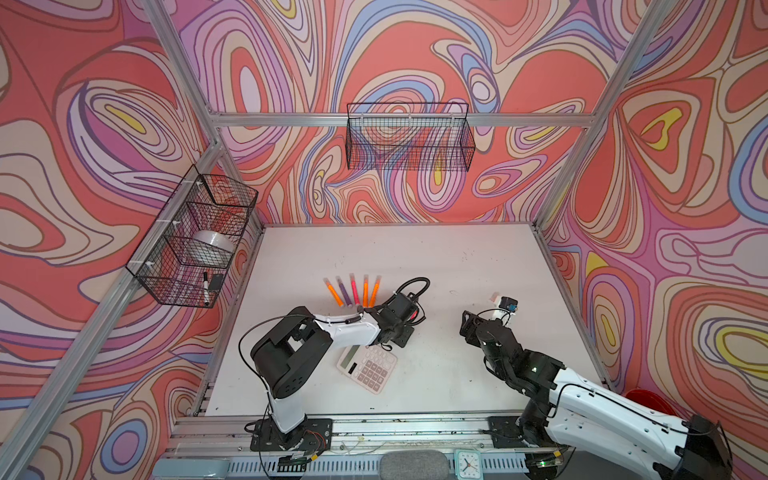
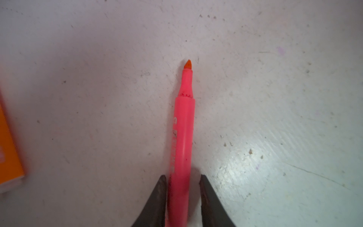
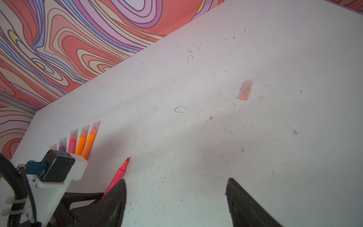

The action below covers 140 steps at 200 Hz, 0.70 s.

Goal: Insert the pens into the pen caps

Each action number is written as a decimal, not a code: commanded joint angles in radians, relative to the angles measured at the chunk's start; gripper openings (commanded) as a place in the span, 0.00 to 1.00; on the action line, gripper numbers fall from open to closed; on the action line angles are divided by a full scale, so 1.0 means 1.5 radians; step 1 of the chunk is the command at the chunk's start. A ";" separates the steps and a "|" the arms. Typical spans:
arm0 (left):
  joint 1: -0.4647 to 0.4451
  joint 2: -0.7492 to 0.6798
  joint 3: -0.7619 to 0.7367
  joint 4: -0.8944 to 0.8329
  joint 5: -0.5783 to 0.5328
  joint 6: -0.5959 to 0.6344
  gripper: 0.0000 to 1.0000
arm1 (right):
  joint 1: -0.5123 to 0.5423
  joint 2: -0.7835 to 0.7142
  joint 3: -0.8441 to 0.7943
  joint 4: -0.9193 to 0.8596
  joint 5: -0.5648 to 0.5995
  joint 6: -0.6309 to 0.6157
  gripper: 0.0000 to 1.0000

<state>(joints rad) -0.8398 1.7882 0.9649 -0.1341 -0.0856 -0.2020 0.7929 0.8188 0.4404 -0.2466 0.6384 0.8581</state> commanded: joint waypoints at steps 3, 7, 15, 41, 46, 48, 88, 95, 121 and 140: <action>-0.009 0.012 -0.001 -0.052 -0.043 0.004 0.24 | -0.002 -0.004 -0.020 0.015 -0.004 0.011 0.82; -0.010 0.013 0.001 -0.054 -0.047 0.004 0.23 | -0.003 -0.003 -0.020 0.016 -0.005 0.012 0.82; -0.013 0.017 0.004 -0.059 -0.057 0.003 0.22 | -0.003 -0.005 -0.022 0.019 -0.007 0.015 0.81; -0.021 0.024 0.009 -0.070 -0.073 0.002 0.19 | -0.002 -0.012 -0.041 0.044 -0.016 0.036 0.79; -0.022 0.024 0.008 -0.068 -0.074 0.003 0.19 | -0.003 -0.014 -0.050 0.056 -0.018 0.041 0.79; -0.023 0.024 0.007 -0.067 -0.075 0.003 0.18 | -0.002 -0.014 -0.054 0.061 -0.018 0.043 0.79; -0.025 0.026 0.001 -0.049 -0.068 0.009 0.10 | -0.002 0.011 -0.090 0.148 -0.040 0.061 0.76; -0.025 0.023 0.001 -0.046 -0.065 0.009 0.10 | -0.002 0.024 -0.085 0.155 -0.048 0.064 0.76; -0.025 -0.010 -0.014 -0.012 -0.031 0.010 0.10 | -0.002 0.089 -0.072 0.218 -0.099 0.067 0.73; -0.024 -0.041 -0.032 0.025 -0.014 0.010 0.07 | -0.001 0.144 -0.082 0.300 -0.140 0.079 0.71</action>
<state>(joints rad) -0.8768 1.7809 0.9573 -0.1333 -0.1570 -0.2001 0.7929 0.9615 0.3122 0.0380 0.5201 0.9501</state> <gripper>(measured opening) 0.148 0.714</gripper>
